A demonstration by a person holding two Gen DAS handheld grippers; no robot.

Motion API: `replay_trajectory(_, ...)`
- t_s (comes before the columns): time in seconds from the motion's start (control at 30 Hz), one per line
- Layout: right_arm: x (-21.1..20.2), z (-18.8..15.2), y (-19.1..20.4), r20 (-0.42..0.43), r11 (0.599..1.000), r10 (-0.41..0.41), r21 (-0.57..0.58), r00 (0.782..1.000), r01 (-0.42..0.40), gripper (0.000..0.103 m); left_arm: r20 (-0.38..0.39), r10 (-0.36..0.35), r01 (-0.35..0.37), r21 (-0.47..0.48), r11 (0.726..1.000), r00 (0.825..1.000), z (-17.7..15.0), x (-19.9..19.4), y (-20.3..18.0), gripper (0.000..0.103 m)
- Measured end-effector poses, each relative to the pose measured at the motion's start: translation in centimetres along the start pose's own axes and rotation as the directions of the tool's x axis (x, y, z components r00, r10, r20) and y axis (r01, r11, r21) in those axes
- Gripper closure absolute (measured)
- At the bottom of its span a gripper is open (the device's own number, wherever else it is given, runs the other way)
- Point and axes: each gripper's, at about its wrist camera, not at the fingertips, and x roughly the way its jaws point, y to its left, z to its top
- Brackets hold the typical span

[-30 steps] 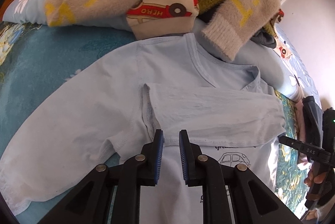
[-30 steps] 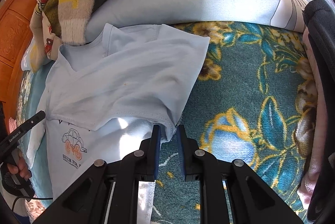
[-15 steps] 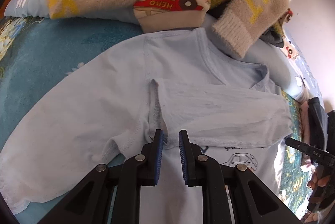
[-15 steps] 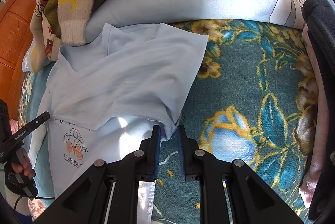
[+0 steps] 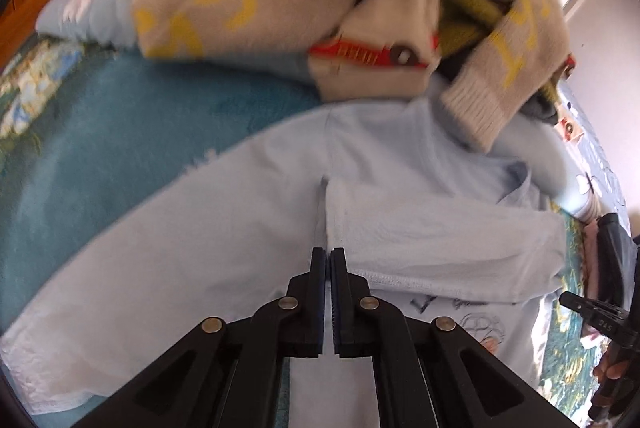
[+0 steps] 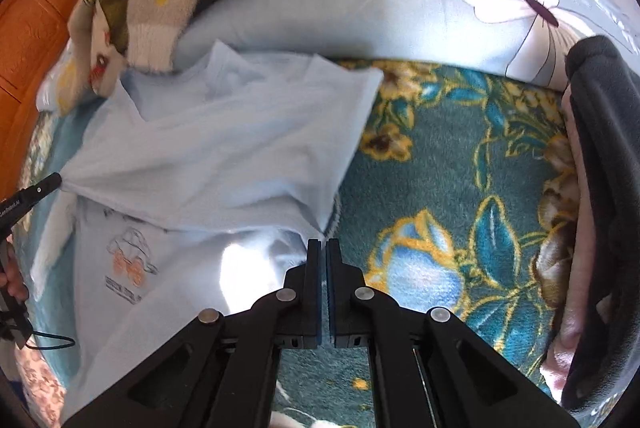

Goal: Fold clothes

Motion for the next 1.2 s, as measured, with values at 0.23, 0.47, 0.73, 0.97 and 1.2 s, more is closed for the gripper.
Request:
replay_trajectory(0.23,-1.0,0.9,1.5,0.03,0.999,0.029,-0.04,0.999,-0.027,0.099,-0.002,-0.026,0.026,-0.046,0.999,1.0,0.0,0.5,0.5,0.1)
replay_trajectory(0.47,-0.4,-3.7,-0.6,0.001,0.996,-0.031,-0.087,1.0,0.031,0.083,-0.007,-0.021,0.02,-0.033,0.999,1.0,-0.1,0.7,0.3,0.1)
replay_trajectory(0.73,-0.7,-4.8,-0.2,-0.018,0.984,-0.058,-0.168,0.998,0.055,0.101,-0.016,-0.03,0.029,-0.057,0.998,0.999,-0.3,1.3,0.9,0.1)
replay_trajectory(0.97,-0.7,-5.4,-1.5,-0.053,0.99,-0.041,-0.138,0.998,0.034,0.1,-0.008,-0.133,0.13,-0.16,0.979,0.991,-0.3,0.2,2.3,0.098)
replay_trajectory(1.2,-6.0,-6.2,-0.8,0.029,0.993,0.004,-0.115,1.0,-0.001,0.068,0.183,-0.073,0.138,-0.376,0.916,0.98,-5.1,-9.2,9.5,0.085)
